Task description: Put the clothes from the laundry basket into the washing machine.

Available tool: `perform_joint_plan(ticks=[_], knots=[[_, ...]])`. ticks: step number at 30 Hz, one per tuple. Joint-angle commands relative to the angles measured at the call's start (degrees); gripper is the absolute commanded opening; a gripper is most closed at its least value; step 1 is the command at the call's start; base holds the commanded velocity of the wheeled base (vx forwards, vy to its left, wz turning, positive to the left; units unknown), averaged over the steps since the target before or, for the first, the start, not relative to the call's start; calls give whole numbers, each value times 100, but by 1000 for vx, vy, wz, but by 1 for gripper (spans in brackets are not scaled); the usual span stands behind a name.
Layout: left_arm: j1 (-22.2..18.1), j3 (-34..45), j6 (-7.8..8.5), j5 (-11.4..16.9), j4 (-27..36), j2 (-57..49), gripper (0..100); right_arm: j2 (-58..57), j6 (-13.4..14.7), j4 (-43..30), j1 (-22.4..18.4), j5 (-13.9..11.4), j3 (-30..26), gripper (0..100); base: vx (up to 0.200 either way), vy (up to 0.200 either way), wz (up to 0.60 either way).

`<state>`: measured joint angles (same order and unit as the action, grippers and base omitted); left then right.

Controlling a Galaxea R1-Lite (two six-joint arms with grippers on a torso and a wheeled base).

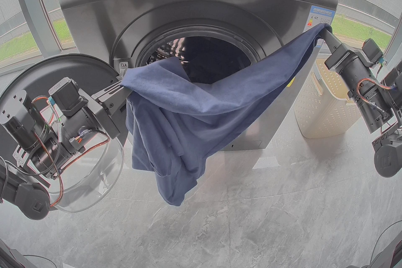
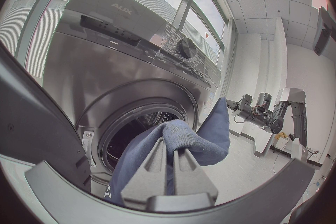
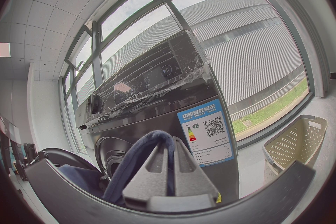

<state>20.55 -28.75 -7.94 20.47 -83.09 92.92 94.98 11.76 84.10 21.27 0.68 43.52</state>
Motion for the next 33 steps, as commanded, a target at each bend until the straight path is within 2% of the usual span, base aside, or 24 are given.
perform_joint_plan(ticks=[1, 8, 12, 14, 15, 16, 17, 18, 24, 25, 30, 33], knots=[[-43, -184, -33, -43, -5, -2, 0, -14, -7, -8, -88, 2, -10, 0, 0, 0, 0], [-16, -246, -33, -43, -14, -2, 0, -6, -7, -26, -167, -7, -54, 0, 0, 0, 0], [168, -228, -33, -43, -5, 7, 0, 3, -16, -69, -9, -130, -432, 0, 0, 0, 0], [458, -254, -33, -69, -5, 42, 0, 12, -25, -87, 272, -297, -801, 0, 0, 0, 0], [502, -263, -33, -78, -5, 51, 0, 21, -25, -96, 325, -297, -845, 0, 0, 0, 0], [704, -307, -24, -113, 30, 77, 0, 74, -16, -87, 571, -297, -1039, 0, 0, 0, 0], [704, -307, -24, -113, 30, 77, 0, 74, -16, -87, 571, -297, -1039, 0, 0, 0, 0], [986, -553, -15, -113, 126, 253, 0, 223, -16, -78, 914, -288, -1197, 0, 0, 0, 0], [1241, -966, -24, -122, 74, 877, 0, 1049, 1, 194, 1380, -279, -1118, 0, 0, 0, 0], [1241, -966, -24, -122, 30, 965, 0, 1199, 1, 265, 1450, -279, -1144, 100, 0, 0, 0], [1241, -957, -24, -131, -164, 1088, 0, 1612, -34, 212, 1608, -270, -1197, 100, 0, 0, 0], [1241, -1001, -41, -166, -164, 1000, 0, 1911, -245, 54, 1678, -279, -1487, 100, 0, 0, 0]])
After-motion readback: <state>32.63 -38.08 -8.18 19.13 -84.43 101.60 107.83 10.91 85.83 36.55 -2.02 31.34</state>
